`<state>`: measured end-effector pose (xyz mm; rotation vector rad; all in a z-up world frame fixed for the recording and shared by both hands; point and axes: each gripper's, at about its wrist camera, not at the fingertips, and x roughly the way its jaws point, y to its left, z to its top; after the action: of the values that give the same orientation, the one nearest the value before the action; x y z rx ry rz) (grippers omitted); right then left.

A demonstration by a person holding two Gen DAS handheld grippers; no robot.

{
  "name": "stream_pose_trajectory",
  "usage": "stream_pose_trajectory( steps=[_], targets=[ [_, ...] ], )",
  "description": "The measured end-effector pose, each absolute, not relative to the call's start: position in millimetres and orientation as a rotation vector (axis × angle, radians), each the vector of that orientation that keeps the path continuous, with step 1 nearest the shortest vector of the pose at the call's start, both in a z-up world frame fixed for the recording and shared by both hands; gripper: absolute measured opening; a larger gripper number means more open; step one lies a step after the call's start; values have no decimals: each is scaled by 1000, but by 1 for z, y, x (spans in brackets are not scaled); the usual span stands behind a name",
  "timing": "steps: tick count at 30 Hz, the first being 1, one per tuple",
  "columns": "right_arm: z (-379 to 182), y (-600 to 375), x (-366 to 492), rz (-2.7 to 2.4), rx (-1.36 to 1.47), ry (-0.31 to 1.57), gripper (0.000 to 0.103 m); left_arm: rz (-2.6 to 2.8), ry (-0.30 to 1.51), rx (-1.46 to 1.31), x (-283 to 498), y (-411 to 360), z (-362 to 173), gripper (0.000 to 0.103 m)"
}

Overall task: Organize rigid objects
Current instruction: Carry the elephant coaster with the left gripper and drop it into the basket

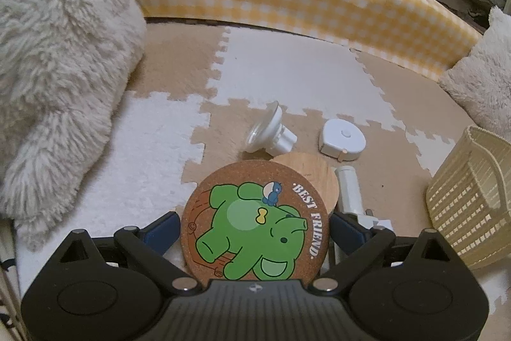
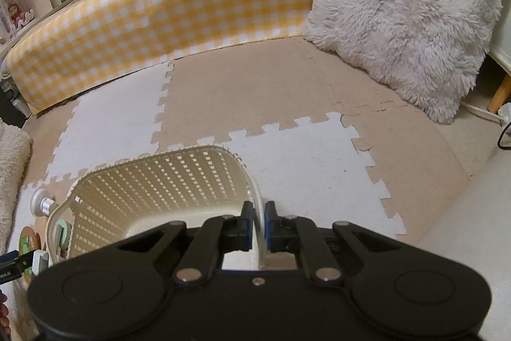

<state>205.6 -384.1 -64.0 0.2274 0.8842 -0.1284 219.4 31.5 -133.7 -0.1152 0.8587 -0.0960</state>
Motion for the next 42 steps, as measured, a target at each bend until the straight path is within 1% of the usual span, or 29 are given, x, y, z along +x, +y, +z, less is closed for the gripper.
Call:
stream_pose_trajectory(
  steps=[7,13,20,23,30,34,42],
  targets=[
    [-65,-384,206,-131,234,885,7,-103,798,-119,198,33,-110,98],
    [-65,-384,206,-131,232,885,8,-160,729,-112,175,16,-81,99],
    [-65,-385,206,-130,237,885,8,-327,696,-134,171,-40,-49,99],
    [-65,-385,206,-129,244,887,8,-398,679,-95,171,-75,-41,99],
    [-66,-388,206,-127,266,888,8,-513,686,5,184,-152,-41,99],
    [-66,-389,206,-125,276,891,8,-552,703,56,196,-187,-54,99],
    [-69,-395,207,-116,337,912,8,-627,741,198,212,-221,-78,99]
  ],
)
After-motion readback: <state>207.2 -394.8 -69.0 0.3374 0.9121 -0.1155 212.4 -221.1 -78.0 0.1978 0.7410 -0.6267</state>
